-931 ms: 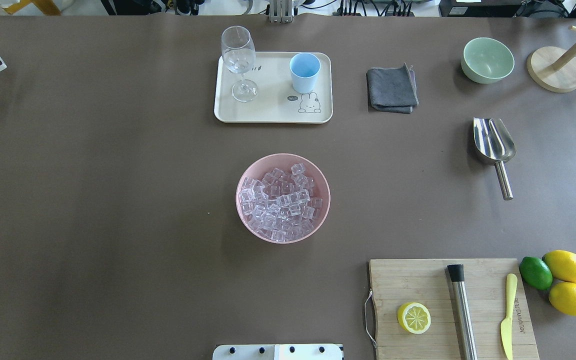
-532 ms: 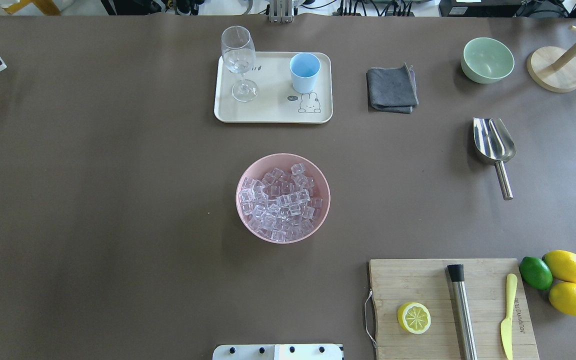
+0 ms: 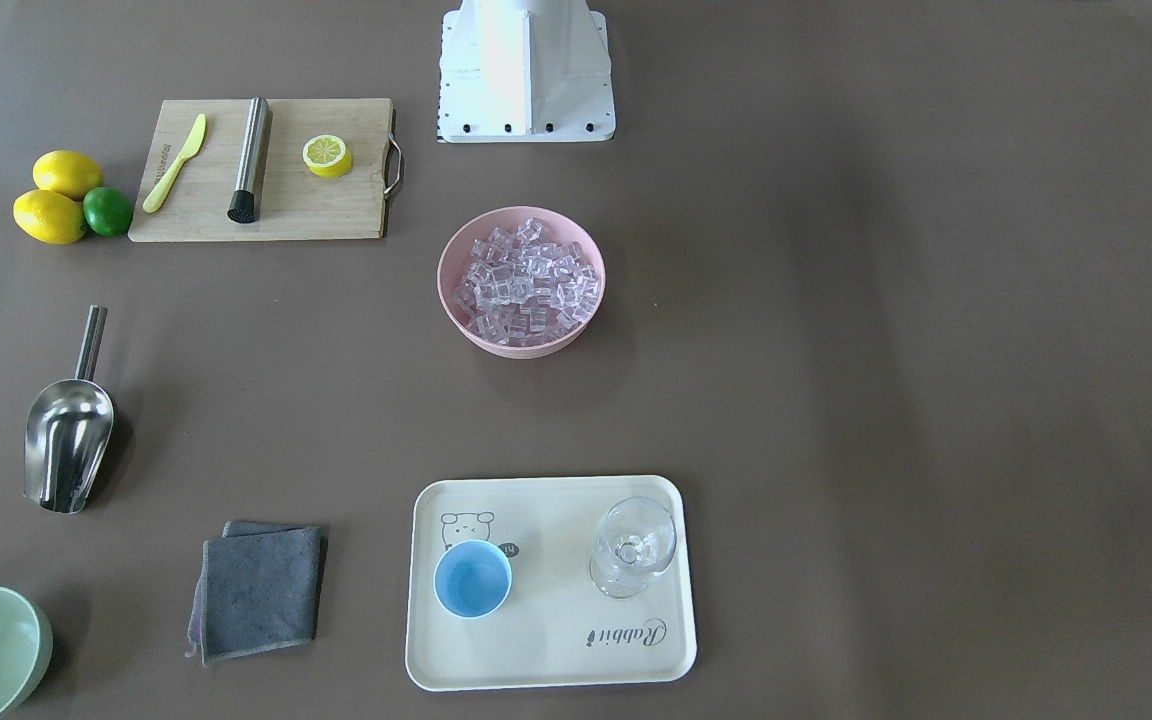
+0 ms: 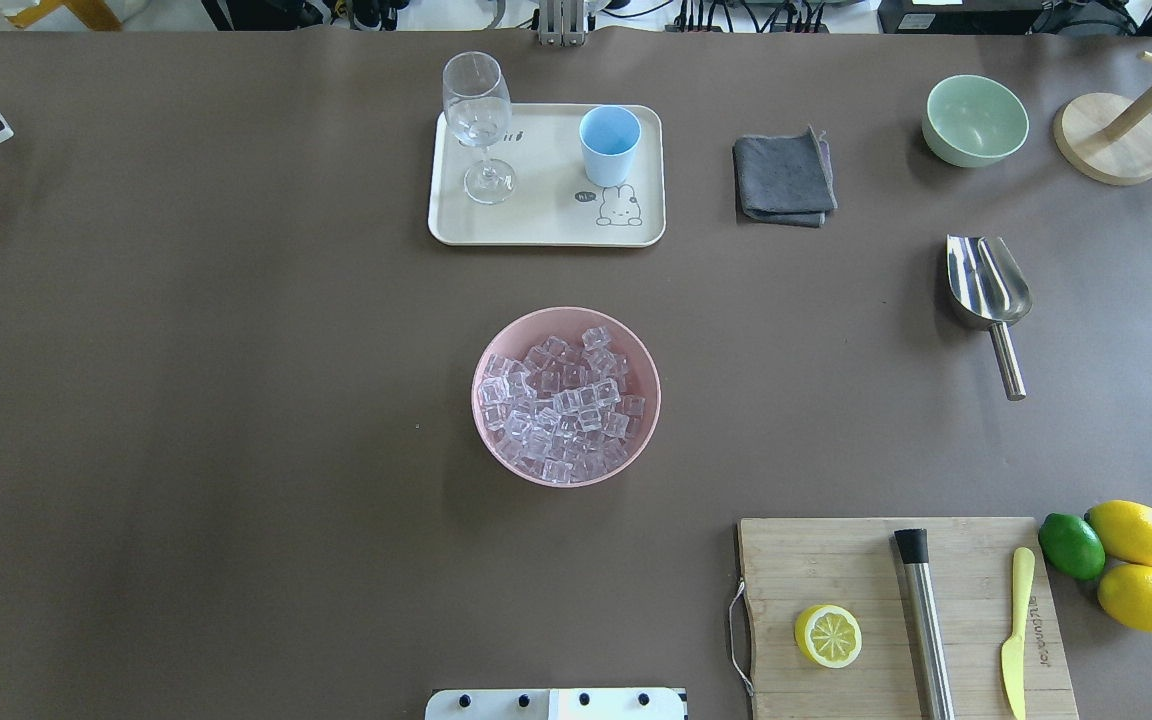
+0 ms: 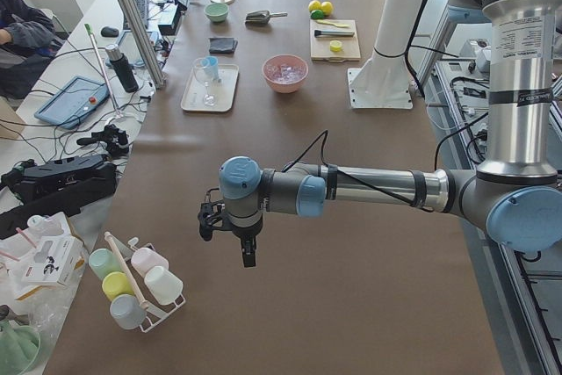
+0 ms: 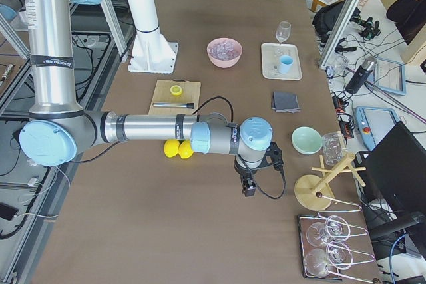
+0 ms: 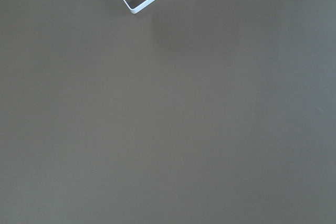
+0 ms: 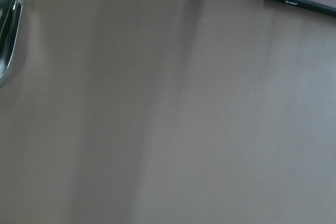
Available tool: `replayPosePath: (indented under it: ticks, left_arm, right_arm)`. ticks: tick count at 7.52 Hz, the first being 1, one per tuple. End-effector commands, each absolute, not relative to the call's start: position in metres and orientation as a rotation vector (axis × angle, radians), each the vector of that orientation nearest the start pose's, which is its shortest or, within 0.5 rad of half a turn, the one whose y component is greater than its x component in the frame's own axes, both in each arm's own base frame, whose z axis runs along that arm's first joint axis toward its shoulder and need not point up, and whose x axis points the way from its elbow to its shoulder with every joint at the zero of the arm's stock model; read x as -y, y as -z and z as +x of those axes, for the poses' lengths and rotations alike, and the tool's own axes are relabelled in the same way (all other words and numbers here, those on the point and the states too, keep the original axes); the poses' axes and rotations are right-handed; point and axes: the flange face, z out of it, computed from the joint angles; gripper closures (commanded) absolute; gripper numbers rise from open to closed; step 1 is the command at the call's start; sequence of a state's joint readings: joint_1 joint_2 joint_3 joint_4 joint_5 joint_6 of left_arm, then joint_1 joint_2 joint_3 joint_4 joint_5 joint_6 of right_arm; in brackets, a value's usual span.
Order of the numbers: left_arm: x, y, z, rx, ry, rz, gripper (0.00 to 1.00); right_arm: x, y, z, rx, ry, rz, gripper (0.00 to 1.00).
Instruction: Put ice in cup with scoop
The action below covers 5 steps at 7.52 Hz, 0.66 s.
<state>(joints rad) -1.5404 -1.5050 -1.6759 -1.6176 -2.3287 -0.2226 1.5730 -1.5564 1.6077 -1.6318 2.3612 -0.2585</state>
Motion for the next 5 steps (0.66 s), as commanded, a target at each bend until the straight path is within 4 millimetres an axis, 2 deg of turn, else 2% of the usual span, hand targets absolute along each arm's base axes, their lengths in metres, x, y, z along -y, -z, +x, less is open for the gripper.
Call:
replayPosePath:
  ticks: [1, 3, 4, 5]
  left_arm:
    - [0.473, -0.629, -0.050, -0.764, 0.145, -0.003, 0.02]
    - [0.477, -0.626, -0.049, -0.764, 0.139, 0.001, 0.02]
    - [0.477, -0.623, -0.049, -0.765, 0.134, 0.008, 0.02]
    - [0.477, -0.625, -0.049, -0.764, 0.130, 0.008, 0.02]
  right_arm:
    - [0.500, -0.636, 0.060, 0.786, 0.243, 0.095, 0.00]
    - [0.502, -0.623, 0.051, 0.803, 0.256, 0.110, 0.00]
    - [0.514, -0.611, 0.035, 0.794, 0.297, 0.123, 0.00]
    - [0.523, -0.601, 0.012, 0.801, 0.260, 0.089, 0.00]
